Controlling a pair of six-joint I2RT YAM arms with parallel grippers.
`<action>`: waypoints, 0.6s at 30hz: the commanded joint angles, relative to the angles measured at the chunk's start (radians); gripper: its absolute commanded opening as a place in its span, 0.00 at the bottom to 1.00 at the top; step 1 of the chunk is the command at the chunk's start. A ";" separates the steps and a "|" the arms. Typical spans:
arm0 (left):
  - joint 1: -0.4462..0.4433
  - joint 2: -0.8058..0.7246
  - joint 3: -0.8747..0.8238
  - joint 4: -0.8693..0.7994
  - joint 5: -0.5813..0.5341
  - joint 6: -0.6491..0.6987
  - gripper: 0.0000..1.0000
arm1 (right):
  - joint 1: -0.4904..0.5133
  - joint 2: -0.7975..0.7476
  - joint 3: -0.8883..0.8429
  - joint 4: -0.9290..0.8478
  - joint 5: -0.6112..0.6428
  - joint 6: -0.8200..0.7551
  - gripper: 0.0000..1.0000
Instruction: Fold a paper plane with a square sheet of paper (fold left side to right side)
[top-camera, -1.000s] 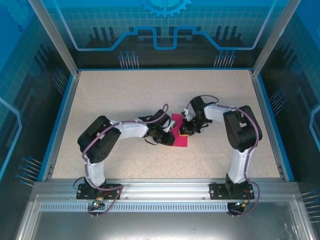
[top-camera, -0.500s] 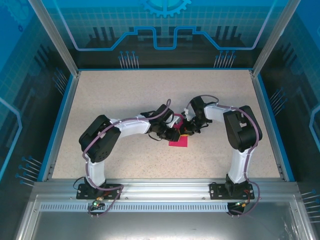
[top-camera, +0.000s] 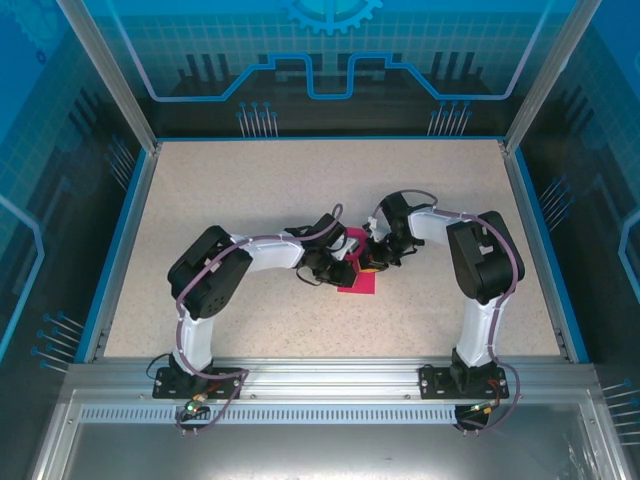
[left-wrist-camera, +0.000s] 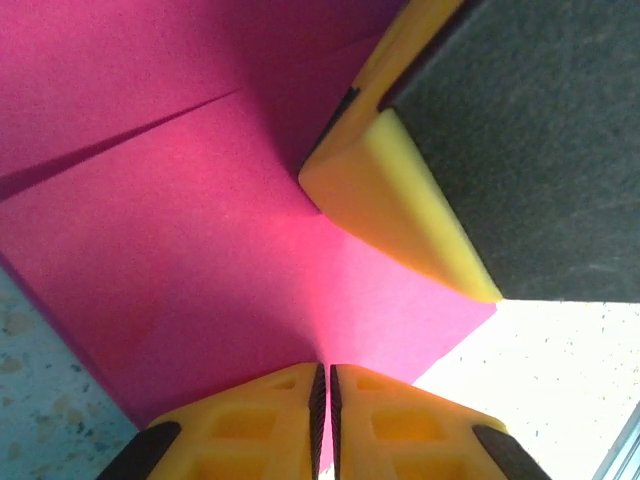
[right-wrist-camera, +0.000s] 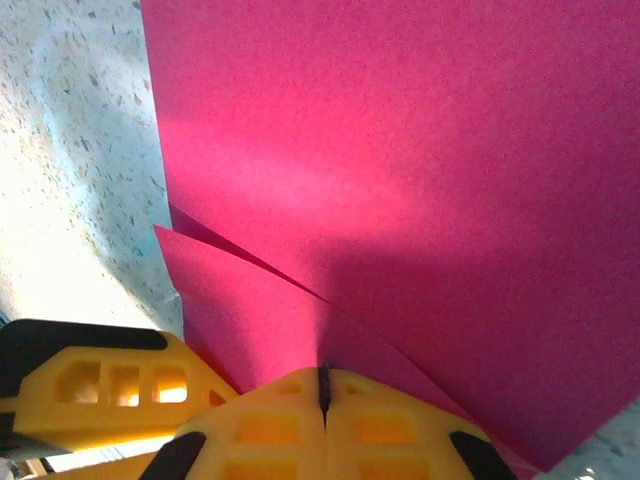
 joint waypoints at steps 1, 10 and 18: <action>0.008 -0.026 -0.070 -0.019 -0.011 -0.008 0.14 | 0.001 0.013 -0.019 -0.048 0.093 0.002 0.00; 0.039 -0.138 -0.290 0.060 0.006 -0.064 0.14 | -0.004 0.018 -0.019 -0.039 0.077 -0.001 0.00; 0.095 -0.252 -0.377 0.106 0.046 -0.078 0.19 | -0.018 -0.076 -0.070 0.111 -0.057 0.040 0.05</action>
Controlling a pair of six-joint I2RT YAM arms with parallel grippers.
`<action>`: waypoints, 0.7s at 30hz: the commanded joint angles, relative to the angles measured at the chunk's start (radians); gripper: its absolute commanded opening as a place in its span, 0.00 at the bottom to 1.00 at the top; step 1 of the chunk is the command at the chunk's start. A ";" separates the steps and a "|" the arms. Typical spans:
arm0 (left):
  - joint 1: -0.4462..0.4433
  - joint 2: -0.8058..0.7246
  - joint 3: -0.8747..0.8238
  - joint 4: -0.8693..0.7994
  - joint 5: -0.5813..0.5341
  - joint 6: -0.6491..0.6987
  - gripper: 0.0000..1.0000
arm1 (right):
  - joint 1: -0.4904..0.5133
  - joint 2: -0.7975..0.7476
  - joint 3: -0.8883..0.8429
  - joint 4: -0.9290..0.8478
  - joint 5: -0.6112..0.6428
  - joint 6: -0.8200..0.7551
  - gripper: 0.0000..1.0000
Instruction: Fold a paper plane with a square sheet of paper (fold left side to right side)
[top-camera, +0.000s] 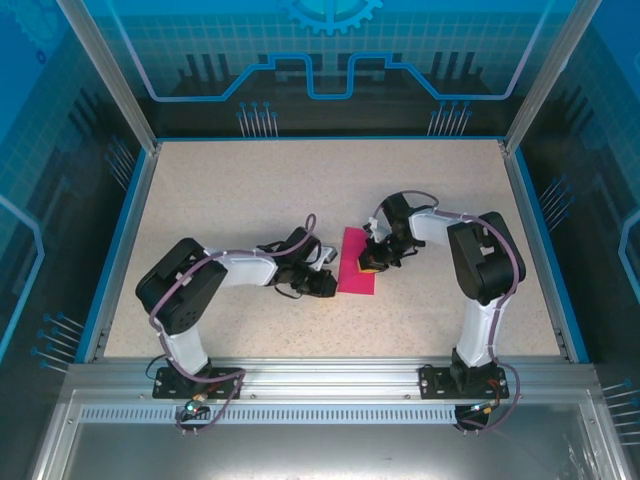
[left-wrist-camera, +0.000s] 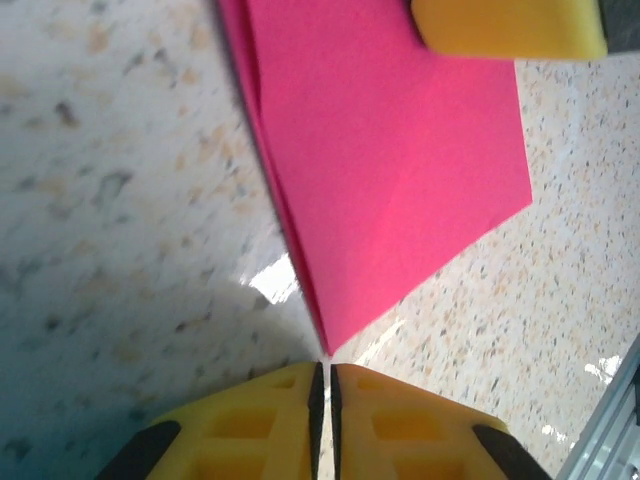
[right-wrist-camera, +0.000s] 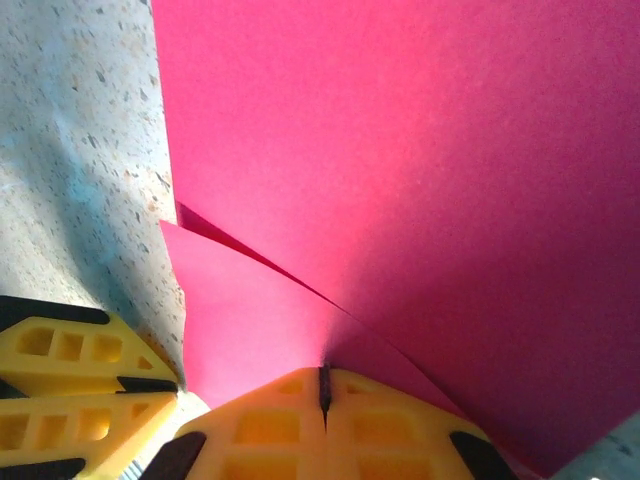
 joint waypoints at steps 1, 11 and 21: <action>0.045 -0.071 -0.055 -0.071 0.017 -0.019 0.21 | -0.021 -0.088 -0.046 0.089 -0.037 0.039 0.12; 0.096 -0.132 -0.014 0.041 0.017 -0.058 0.40 | -0.137 -0.284 -0.156 0.105 0.015 0.031 0.57; 0.097 -0.033 0.049 0.145 0.055 -0.100 0.45 | -0.145 -0.195 -0.205 0.220 -0.147 0.075 0.61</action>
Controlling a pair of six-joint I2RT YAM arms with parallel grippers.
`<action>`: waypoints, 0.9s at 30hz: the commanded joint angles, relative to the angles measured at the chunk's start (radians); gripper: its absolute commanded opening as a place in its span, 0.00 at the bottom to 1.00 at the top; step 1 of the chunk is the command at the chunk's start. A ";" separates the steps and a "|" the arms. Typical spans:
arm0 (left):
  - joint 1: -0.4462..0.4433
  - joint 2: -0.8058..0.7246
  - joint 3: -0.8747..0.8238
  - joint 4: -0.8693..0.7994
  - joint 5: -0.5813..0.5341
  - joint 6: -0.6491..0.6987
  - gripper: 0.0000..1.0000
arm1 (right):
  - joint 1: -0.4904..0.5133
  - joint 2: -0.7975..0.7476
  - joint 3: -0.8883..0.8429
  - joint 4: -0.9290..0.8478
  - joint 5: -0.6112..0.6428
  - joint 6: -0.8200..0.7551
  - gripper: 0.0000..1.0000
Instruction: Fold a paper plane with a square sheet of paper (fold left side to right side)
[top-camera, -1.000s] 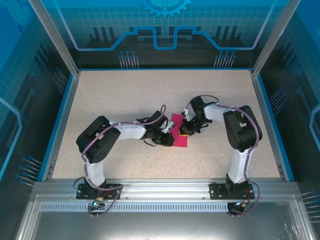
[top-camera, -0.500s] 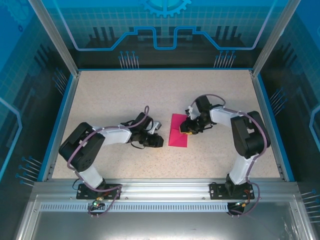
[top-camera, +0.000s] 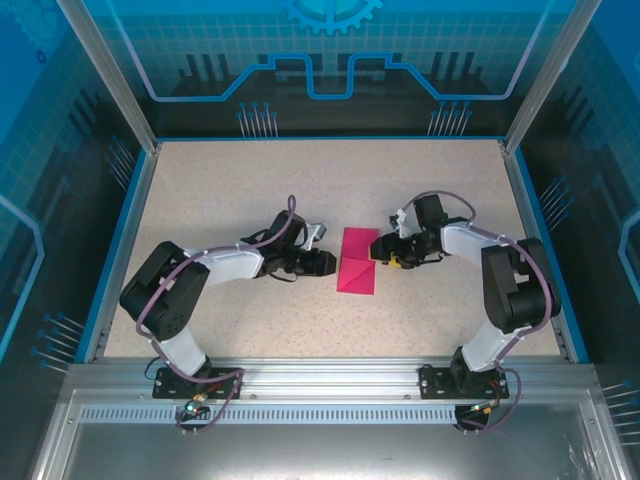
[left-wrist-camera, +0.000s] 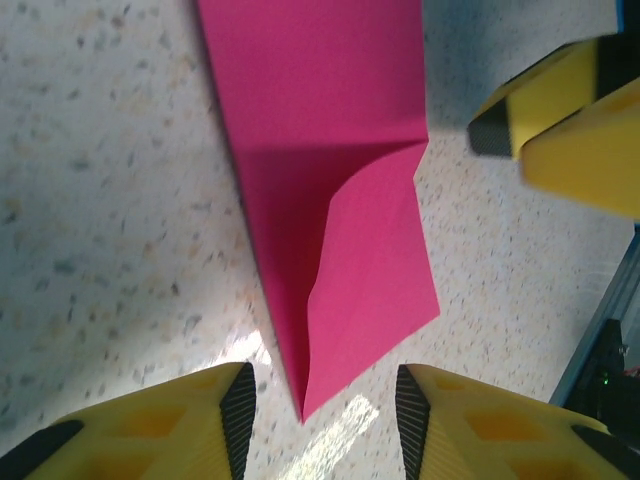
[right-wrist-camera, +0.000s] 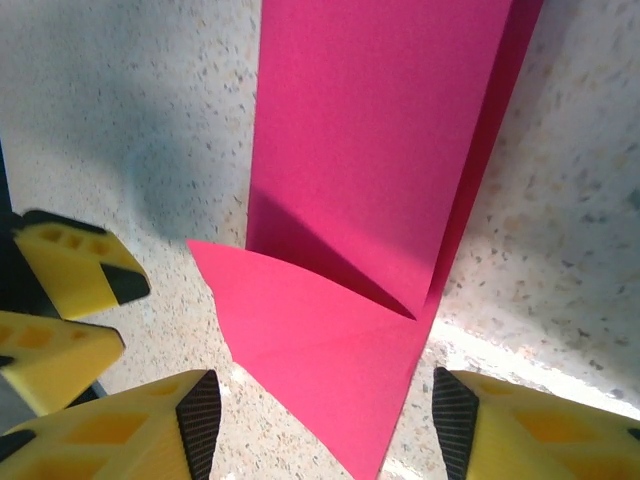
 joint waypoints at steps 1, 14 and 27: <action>0.007 0.020 0.020 0.032 0.026 -0.019 0.45 | 0.001 0.044 -0.006 0.069 -0.083 0.030 0.61; 0.008 -0.001 0.007 0.012 0.005 -0.001 0.46 | 0.039 0.129 0.029 0.113 -0.115 0.067 0.61; 0.034 -0.099 -0.061 0.034 -0.020 -0.023 0.50 | 0.082 0.155 0.064 0.131 -0.160 0.067 0.54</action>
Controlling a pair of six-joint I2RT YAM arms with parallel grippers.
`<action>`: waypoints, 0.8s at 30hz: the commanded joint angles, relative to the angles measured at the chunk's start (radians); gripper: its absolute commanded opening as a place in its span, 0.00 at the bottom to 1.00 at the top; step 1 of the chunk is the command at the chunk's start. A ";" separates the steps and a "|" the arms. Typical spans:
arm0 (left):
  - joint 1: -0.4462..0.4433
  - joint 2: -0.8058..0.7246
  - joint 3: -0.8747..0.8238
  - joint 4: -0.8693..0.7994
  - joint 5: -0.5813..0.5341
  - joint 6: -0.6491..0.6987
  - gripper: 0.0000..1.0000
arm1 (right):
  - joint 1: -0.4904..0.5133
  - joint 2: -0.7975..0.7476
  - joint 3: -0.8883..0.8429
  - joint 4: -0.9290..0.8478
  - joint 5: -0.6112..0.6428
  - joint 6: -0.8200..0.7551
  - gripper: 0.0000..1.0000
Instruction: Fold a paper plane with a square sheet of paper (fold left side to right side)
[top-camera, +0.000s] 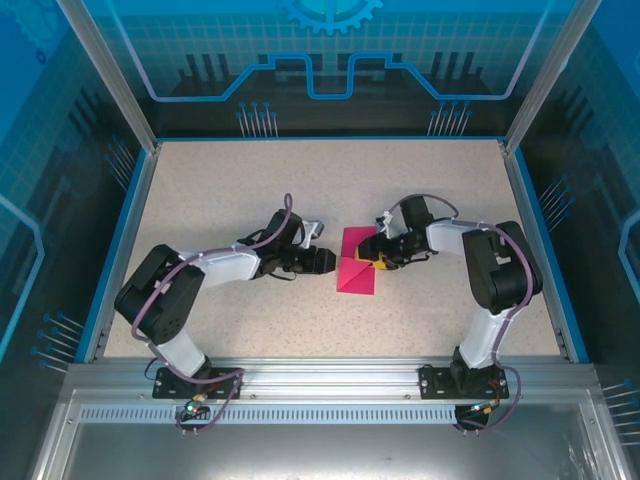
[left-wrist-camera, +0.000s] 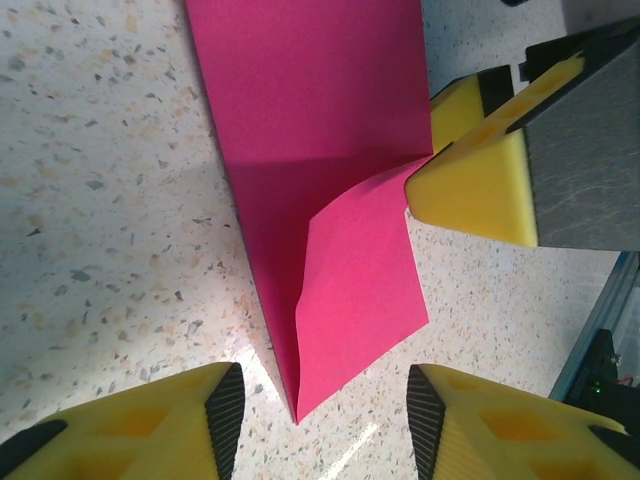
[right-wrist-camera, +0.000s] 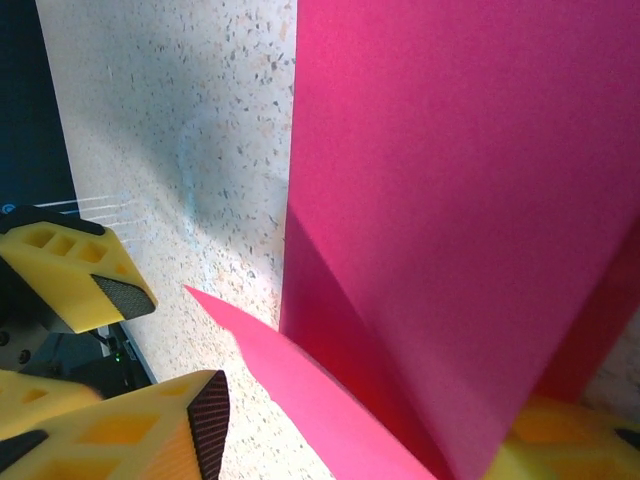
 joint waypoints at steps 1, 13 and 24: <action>0.027 -0.048 -0.031 0.016 -0.006 -0.020 0.50 | 0.028 0.018 0.025 0.010 -0.045 -0.004 0.53; 0.091 -0.242 -0.114 0.033 0.017 -0.075 0.62 | 0.024 -0.115 0.026 0.047 -0.083 -0.006 0.04; 0.105 -0.525 -0.083 0.080 0.088 -0.175 0.93 | 0.000 -0.421 0.023 0.276 -0.304 0.125 0.05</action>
